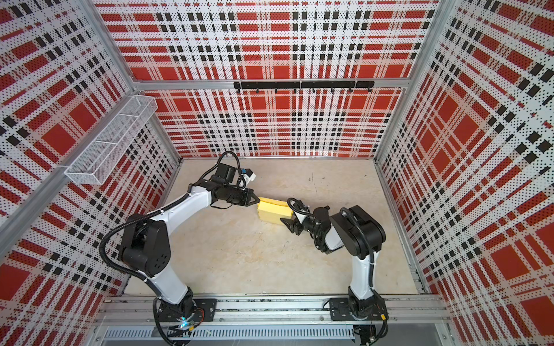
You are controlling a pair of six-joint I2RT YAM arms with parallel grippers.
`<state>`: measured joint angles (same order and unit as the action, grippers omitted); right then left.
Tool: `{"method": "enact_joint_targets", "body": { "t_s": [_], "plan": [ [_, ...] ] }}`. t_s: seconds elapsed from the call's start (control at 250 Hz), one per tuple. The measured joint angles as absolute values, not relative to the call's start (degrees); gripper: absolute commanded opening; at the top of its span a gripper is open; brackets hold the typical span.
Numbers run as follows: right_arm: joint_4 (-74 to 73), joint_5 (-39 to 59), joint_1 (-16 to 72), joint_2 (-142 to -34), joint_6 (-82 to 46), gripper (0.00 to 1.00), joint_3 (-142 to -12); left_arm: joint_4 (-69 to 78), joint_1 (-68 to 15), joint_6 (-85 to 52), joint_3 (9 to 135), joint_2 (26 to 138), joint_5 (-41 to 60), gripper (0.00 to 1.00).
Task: Fold the paper box
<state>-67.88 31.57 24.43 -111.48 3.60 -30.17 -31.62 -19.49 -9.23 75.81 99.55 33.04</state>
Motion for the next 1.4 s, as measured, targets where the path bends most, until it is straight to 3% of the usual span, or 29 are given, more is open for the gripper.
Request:
{"method": "enact_joint_targets", "body": {
  "t_s": [0.916,1.401],
  "plan": [
    [-67.40,31.64,23.97,-111.50,1.04,0.59,-30.48,-28.64,-19.75,-10.35,74.85,101.49,32.58,0.00],
    [-65.34,25.43,23.75,-106.83,-0.30,0.81,-26.94,-26.37,-21.45,-10.15,73.93,100.99,30.61,0.00]
  ]
}}
